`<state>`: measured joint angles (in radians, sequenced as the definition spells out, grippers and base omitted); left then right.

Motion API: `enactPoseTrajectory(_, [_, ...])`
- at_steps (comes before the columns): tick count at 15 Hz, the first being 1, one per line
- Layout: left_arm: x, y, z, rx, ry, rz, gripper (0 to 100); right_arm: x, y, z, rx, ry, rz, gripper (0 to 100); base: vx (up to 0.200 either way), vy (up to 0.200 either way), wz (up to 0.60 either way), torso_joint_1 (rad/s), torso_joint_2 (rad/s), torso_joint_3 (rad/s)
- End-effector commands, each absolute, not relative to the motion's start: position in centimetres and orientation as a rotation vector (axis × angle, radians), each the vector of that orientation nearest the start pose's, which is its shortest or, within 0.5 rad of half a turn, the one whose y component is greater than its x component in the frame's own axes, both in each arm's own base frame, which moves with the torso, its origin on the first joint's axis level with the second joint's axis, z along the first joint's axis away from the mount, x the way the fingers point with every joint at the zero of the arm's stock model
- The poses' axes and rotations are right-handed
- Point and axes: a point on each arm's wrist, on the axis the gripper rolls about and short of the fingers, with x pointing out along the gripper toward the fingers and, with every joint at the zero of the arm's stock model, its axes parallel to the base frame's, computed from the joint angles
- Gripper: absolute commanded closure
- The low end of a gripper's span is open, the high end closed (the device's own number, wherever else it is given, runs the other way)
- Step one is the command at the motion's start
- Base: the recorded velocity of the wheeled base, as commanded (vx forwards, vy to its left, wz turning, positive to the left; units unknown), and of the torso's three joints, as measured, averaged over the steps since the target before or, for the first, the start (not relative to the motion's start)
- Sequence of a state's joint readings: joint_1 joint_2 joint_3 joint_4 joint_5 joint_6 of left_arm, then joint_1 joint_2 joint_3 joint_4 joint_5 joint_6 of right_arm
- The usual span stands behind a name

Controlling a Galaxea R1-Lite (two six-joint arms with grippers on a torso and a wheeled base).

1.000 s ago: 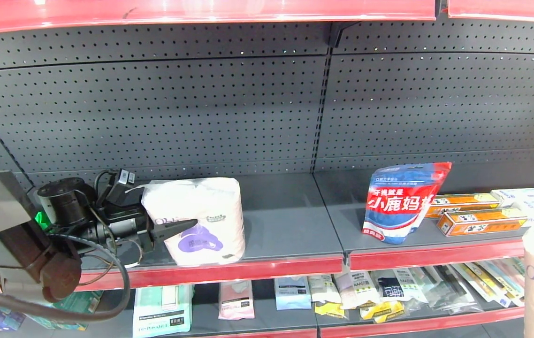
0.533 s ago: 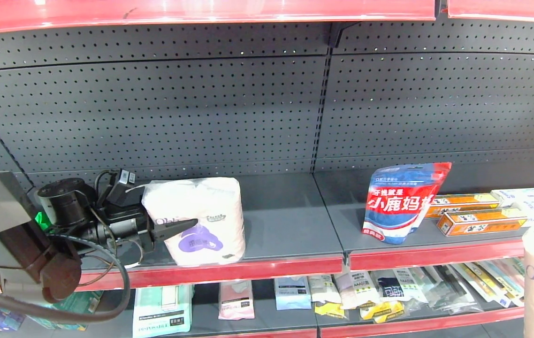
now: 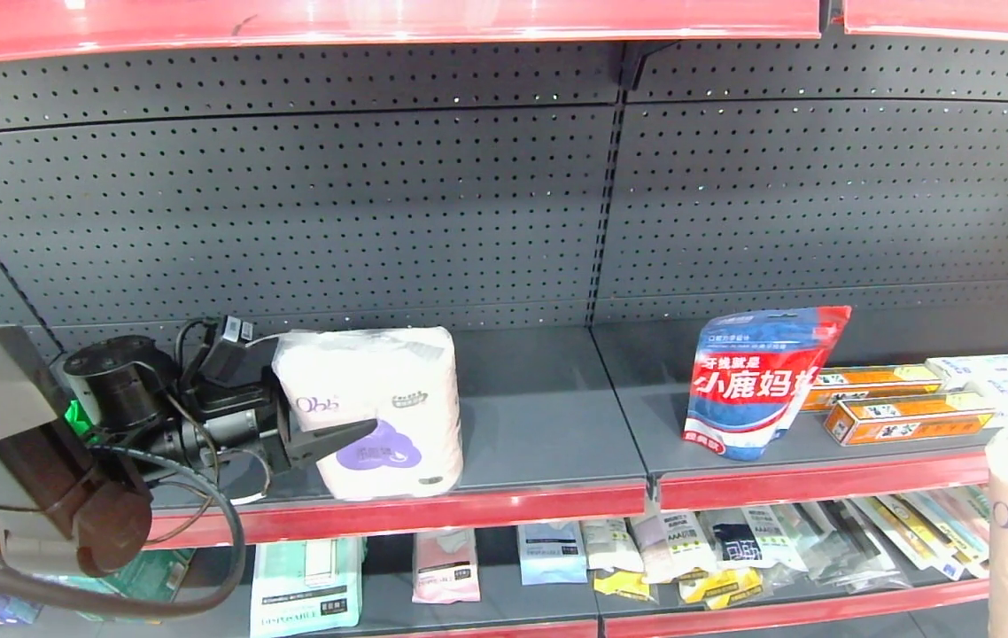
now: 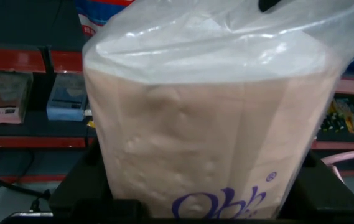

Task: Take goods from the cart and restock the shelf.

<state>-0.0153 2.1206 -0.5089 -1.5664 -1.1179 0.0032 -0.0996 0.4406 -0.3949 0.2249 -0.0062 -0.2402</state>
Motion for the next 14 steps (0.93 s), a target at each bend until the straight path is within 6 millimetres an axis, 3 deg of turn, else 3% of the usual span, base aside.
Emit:
enactPoseTrajectory(1, [31.2, -2.5, 8.1, -0.015, 0.022, -1.115, 0, 0.5, -0.1, 16.8, -0.226, 0.283, -0.072, 100, 0.000, 0.000, 0.00, 0.000, 0.00, 0.000])
enactPoseTrajectory(4, [30.2, -2.4, 11.0, -0.080, 0.006, -1.057, 0, 0.6, -0.1, 16.4, -0.226, 0.295, -0.070, 100, 0.000, 0.000, 0.00, 0.000, 0.00, 0.000])
enactPoseTrajectory(10, [28.8, -2.0, 14.8, -0.174, -0.039, -0.980, 0, 0.7, -0.1, 15.7, -0.224, 0.320, -0.063, 100, 0.000, 0.000, 0.00, 0.000, 0.00, 0.000])
enactPoseTrajectory(14, [28.3, -1.1, 16.2, -0.195, -0.078, -0.907, 0, 0.6, -0.1, 15.1, -0.223, 0.330, -0.055, 100, 0.000, 0.000, 0.00, 0.000, 0.00, 0.000])
